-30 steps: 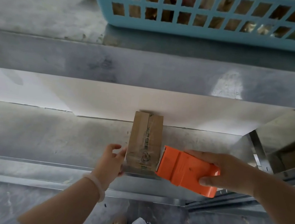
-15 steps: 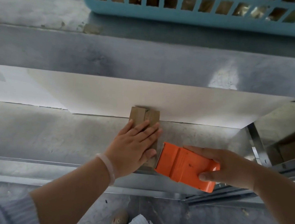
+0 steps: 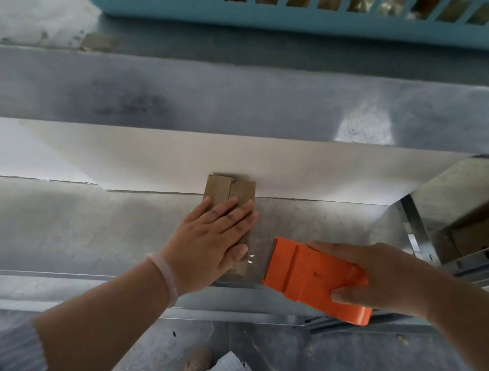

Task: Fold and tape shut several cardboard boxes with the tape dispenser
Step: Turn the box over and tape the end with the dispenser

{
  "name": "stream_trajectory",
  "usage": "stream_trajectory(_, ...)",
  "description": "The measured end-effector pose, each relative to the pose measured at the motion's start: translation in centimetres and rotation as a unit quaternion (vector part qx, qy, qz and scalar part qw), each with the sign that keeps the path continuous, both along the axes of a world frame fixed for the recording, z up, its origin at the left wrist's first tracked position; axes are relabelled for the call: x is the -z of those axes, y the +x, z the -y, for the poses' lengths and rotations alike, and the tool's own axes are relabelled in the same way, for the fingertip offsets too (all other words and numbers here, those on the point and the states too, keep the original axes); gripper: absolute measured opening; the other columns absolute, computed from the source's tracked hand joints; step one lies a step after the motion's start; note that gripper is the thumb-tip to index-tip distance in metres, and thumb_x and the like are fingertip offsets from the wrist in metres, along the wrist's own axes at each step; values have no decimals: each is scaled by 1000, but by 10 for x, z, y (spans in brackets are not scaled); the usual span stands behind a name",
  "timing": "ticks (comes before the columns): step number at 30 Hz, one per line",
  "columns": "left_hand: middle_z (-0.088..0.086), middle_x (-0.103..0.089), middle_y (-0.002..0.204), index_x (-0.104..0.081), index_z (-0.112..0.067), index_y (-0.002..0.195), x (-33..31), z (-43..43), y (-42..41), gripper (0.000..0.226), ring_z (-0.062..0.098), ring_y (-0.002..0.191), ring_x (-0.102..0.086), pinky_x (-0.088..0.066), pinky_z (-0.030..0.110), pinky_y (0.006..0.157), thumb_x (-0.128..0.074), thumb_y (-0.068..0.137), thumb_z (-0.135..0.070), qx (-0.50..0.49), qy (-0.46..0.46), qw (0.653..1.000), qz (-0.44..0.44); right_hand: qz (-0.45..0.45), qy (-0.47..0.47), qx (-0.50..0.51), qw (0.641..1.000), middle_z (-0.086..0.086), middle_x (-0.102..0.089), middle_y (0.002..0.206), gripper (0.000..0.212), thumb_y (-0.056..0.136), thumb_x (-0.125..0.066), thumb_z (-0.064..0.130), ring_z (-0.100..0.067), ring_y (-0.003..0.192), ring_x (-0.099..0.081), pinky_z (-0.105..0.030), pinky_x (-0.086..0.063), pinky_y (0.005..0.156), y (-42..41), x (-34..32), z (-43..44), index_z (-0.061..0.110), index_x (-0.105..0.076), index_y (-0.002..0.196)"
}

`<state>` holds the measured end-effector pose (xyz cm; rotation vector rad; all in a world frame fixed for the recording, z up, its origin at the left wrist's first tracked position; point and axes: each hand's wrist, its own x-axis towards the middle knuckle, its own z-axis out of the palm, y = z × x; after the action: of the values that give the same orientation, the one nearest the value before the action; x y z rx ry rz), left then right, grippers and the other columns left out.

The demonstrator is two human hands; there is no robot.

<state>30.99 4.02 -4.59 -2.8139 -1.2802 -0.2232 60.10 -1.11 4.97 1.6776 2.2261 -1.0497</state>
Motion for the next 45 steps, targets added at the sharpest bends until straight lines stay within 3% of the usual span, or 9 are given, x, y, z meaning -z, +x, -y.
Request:
stream_trajectory(3,-6,-36,154,-37,-23,148,1,-1,1,56,18,142,-34,-22,45,113,-28,99,-49,-7,-2,1000,3,7,18,-14,1000,16,-58,126,85,85,-67,48,-7,98,-59,-27,-50,86,-16,4,4,63,-8,144)
stream_trajectory(6,-6,-35,154,-38,-22,148,2,-1,2,58,17,143,-33,-20,43,114,-28,99,-52,-13,-8,1000,-3,25,61,-31,997,10,-59,130,88,84,-64,52,-8,91,-57,-26,-50,81,-37,5,7,63,-1,143)
stream_trajectory(11,-4,-38,153,-40,-18,146,3,-1,2,61,17,142,-34,-24,45,113,-17,102,-52,-12,-9,1000,-2,26,88,-11,996,8,-58,128,83,86,-58,51,-13,92,-59,-30,-53,83,-56,3,13,59,-1,145)
stream_trajectory(19,-5,-40,152,-43,-20,145,2,-1,2,56,17,141,-35,-22,44,112,-28,99,-48,-5,8,1000,16,90,114,50,988,-1,-61,128,73,94,-48,50,-22,104,-62,-27,-45,81,-64,45,10,48,-3,151)
stream_trajectory(24,-5,-38,153,-42,-21,145,3,-1,1,56,17,142,-34,-23,45,113,-27,99,-49,-7,-4,1000,29,81,158,96,979,2,-65,118,75,88,-55,48,-20,95,-65,-30,-52,80,-51,47,18,42,-10,148)
stream_trajectory(29,-5,-37,153,-41,-20,146,4,-2,-1,59,18,142,-35,-25,46,113,-17,102,-51,1,-11,999,30,125,119,21,985,10,-54,136,73,90,-53,51,-13,109,-61,-28,-51,91,-29,45,28,43,-11,150)
stream_trajectory(37,-4,-41,151,-47,-19,143,1,-1,0,55,19,139,-40,-26,46,110,-31,98,-47,8,7,999,42,185,176,46,966,13,-49,140,73,93,-47,56,-4,104,-61,-14,-45,79,12,18,42,44,-6,153)
stream_trajectory(42,-5,-37,152,-43,-20,145,2,-2,0,55,19,140,-38,-26,46,111,-33,98,-46,9,1,999,43,159,418,1,894,-1,-72,80,78,75,-81,32,-21,64,-66,-38,-56,68,24,50,27,25,-41,142)
stream_trajectory(45,-5,-39,152,-44,-20,144,1,-1,1,55,19,139,-39,-28,46,110,-34,97,-45,10,4,998,54,175,456,-6,873,-1,-70,75,77,71,-80,15,-24,62,-63,-39,-50,77,24,81,6,23,-50,141)
